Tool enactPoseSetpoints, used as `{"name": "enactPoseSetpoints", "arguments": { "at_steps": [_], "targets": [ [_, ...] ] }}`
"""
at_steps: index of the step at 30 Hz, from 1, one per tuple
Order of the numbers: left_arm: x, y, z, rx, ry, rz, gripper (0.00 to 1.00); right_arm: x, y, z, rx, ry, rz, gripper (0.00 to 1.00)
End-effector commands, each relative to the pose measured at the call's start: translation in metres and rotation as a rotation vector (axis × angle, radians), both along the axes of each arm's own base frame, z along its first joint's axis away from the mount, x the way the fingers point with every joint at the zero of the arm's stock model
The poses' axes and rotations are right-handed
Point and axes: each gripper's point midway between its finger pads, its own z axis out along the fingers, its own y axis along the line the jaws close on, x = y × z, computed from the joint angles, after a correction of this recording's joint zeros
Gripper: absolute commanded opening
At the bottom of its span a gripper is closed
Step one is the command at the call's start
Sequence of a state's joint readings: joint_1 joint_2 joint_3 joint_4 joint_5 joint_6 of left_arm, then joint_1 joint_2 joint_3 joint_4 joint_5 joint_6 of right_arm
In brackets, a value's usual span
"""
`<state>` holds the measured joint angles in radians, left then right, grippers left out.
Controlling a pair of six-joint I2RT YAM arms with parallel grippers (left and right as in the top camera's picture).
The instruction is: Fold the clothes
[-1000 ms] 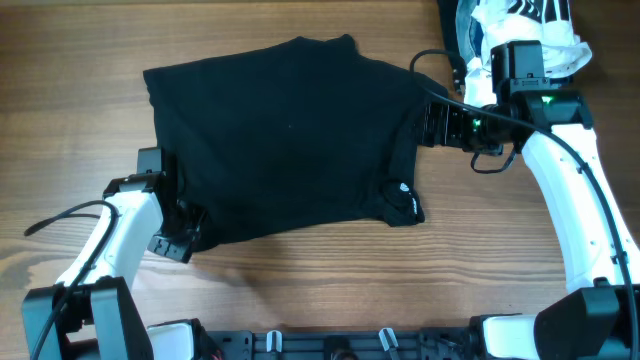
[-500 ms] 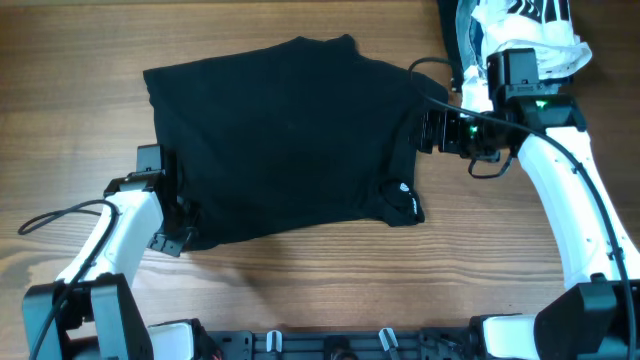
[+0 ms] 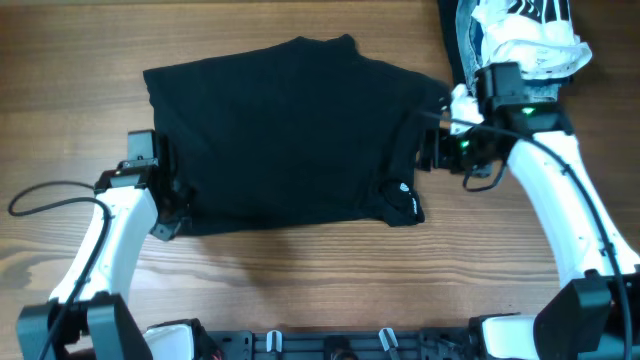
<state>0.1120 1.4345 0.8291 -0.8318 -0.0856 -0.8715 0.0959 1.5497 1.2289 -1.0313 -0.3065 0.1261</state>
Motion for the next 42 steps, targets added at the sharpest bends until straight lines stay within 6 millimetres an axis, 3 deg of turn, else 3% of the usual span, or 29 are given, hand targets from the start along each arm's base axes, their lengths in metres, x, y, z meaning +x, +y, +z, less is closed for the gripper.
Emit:
{"name": "enactPoseSetpoints", "arguments": {
  "at_steps": [1,6,15,32,34,38,42],
  "targets": [
    [0.02,0.011,0.024,0.081,-0.096,-0.073,0.04,-0.016,0.011,-0.024,-0.065,0.021,0.098,0.8],
    [0.027,0.021,0.037,0.141,-0.147,-0.06,0.04,-0.026,-0.001,-0.054,-0.169,0.04,0.08,0.78],
    [0.044,0.032,0.06,0.193,-0.253,-0.045,0.04,-0.042,0.005,-0.089,-0.121,0.056,0.091,0.66],
    [0.046,0.036,0.062,0.198,-0.262,-0.043,0.04,-0.056,0.022,-0.111,0.005,0.071,0.058,0.41],
    [0.046,0.036,0.062,0.198,-0.262,-0.043,0.04,-0.057,0.022,-0.112,0.006,0.079,0.043,0.35],
    [0.046,0.036,0.062,0.198,-0.261,-0.043,0.04,-0.053,0.022,-0.111,0.013,0.07,0.017,0.05],
    [0.046,0.036,0.065,0.206,-0.264,-0.065,0.04,-0.05,0.022,-0.109,0.018,0.073,-0.014,0.04]
  ]
}}
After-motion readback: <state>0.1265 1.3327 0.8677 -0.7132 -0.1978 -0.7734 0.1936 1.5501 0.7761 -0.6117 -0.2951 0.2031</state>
